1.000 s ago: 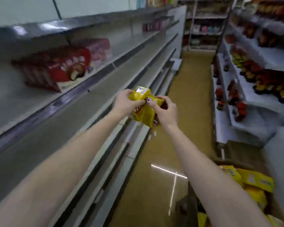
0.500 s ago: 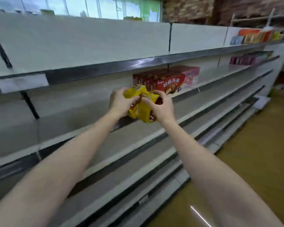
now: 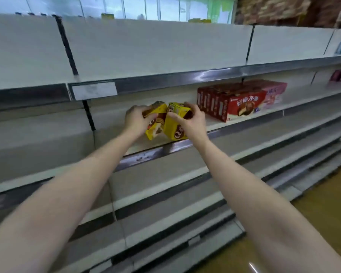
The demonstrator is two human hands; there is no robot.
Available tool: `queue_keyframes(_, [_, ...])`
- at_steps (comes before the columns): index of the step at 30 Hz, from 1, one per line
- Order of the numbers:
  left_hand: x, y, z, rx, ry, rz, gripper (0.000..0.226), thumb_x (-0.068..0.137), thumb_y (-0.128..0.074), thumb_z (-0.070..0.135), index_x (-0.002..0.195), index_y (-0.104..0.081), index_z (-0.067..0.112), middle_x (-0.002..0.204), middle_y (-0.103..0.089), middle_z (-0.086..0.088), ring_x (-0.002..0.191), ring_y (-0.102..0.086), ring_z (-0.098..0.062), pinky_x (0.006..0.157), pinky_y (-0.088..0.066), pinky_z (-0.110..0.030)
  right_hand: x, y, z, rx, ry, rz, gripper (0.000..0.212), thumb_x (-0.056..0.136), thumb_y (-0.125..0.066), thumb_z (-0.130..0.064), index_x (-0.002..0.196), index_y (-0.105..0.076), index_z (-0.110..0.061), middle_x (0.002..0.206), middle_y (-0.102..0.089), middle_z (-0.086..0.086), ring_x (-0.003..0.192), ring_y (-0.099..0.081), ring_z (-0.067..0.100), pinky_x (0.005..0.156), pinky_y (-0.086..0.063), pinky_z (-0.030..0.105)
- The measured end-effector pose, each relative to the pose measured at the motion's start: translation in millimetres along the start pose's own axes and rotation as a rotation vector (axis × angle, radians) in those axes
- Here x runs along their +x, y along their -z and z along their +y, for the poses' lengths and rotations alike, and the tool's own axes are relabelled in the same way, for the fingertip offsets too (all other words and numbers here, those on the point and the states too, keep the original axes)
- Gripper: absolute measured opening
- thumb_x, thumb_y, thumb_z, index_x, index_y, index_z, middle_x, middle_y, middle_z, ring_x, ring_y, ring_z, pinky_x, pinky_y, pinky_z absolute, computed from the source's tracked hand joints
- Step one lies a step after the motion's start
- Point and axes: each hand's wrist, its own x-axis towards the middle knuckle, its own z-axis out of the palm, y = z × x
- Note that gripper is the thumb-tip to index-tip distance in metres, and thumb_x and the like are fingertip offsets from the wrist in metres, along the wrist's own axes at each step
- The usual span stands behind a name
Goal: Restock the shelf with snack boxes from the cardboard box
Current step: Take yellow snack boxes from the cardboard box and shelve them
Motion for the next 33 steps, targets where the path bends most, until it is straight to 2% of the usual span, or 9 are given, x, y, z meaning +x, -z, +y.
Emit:
queue_keyframes(5, [26.4,-6.7,-17.7,0.131,0.026,-0.06,0.04,0.083,-0.075,0.042,0.116,-0.073,0.018,0.118,-0.071,-0.006,0.11,-0.064,-0.025,0.089,-0.047,-0.028,34.7,-5.5,17.6,-0.112,0.037,-0.092,0.068,0.073,-0.084,-0.042,0.131,-0.055,-0.02,0.102,-0.046,-0.008,0.114,-0.052,0.025,0.103,-0.045,0.035])
queue_keyframes(10, [53.1,-30.8,-28.8,0.222,-0.002,-0.076,0.043,0.086,-0.072,0.04,0.12,-0.07,0.014,0.119,-0.068,-0.014,0.112,-0.061,-0.032,0.091,-0.043,-0.029,79.0,-6.0,46.9,-0.321,0.034,-0.153,0.078,0.074,-0.083,-0.038,0.141,-0.047,-0.022,0.132,-0.038,0.016,0.12,-0.046,0.037,0.108,-0.038,0.034])
queue_keyframes(13, [63.5,-53.3,-35.1,0.238,-0.026,-0.274,0.066,0.077,-0.079,0.043,0.136,-0.058,0.022,0.127,-0.06,-0.017,0.12,-0.054,-0.031,0.095,-0.04,-0.025,104.6,0.5,65.7,-0.417,0.021,-0.313,0.096,0.067,-0.09,-0.038,0.147,-0.039,-0.025,0.143,-0.027,0.019,0.124,-0.045,0.038,0.109,-0.036,0.033])
queue_keyframes(16, [76.0,-68.7,-40.9,0.22,-0.053,-0.312,0.079,0.069,-0.085,0.024,0.14,-0.053,0.019,0.127,-0.059,-0.015,0.121,-0.05,-0.033,0.1,-0.039,-0.028,130.6,7.4,80.6,-0.466,0.051,-0.39,0.104,0.062,-0.091,-0.045,0.149,-0.037,-0.028,0.143,-0.029,0.019,0.124,-0.048,0.036,0.11,-0.034,0.03])
queue_keyframes(21, [93.6,-89.6,-38.4,0.231,-0.069,-0.243,0.077,0.068,-0.086,0.02,0.137,-0.054,0.01,0.112,-0.056,-0.008,0.112,-0.043,-0.027,0.1,-0.039,-0.031,166.4,10.9,93.9,-0.53,0.016,-0.34,0.095,0.066,-0.081,-0.062,0.144,-0.039,-0.031,0.138,-0.041,0.019,0.124,-0.047,0.038,0.104,-0.042,0.036])
queue_keyframes(25, [101.6,-99.1,-40.2,0.205,0.009,-0.17,0.076,0.068,-0.088,0.015,0.135,-0.055,0.007,0.117,-0.051,-0.015,0.115,-0.047,-0.03,0.092,-0.034,-0.019,200.4,8.1,100.9,-0.289,-0.333,-0.274,0.103,0.071,-0.074,-0.065,0.148,-0.028,-0.013,0.143,-0.045,0.021,0.121,-0.054,0.039,0.091,-0.053,0.042])
queue_keyframes(27, [103.2,-98.0,-43.2,0.178,0.023,-0.153,0.084,0.059,-0.086,0.032,0.134,-0.057,0.008,0.123,-0.052,-0.018,0.116,-0.05,-0.028,0.09,-0.034,-0.017,209.3,5.4,104.7,-0.225,-0.496,-0.295,0.1,0.087,-0.06,-0.063,0.155,-0.012,-0.005,0.155,-0.03,0.022,0.137,-0.041,0.039,0.108,-0.041,0.043])
queue_keyframes(30, [103.8,-96.1,-51.9,0.109,0.038,-0.161,0.09,0.05,-0.082,0.042,0.132,-0.059,0.014,0.128,-0.051,-0.013,0.118,-0.055,-0.028,0.103,-0.044,-0.031,213.0,4.6,108.4,-0.305,-0.515,-0.304,0.103,0.091,-0.037,-0.074,0.156,0.002,-0.004,0.159,-0.021,0.024,0.143,-0.032,0.039,0.116,-0.028,0.043])
queue_keyframes(33, [104.3,-94.3,-57.3,0.035,0.05,-0.161,0.085,0.05,-0.086,0.038,0.129,-0.059,0.022,0.13,-0.052,-0.01,0.118,-0.057,-0.028,0.103,-0.047,-0.046,210.9,3.6,116.8,-0.494,-0.405,-0.255,0.122,0.073,-0.022,-0.095,0.153,-0.024,-0.004,0.151,-0.041,0.02,0.136,-0.041,0.037,0.112,-0.031,0.047])
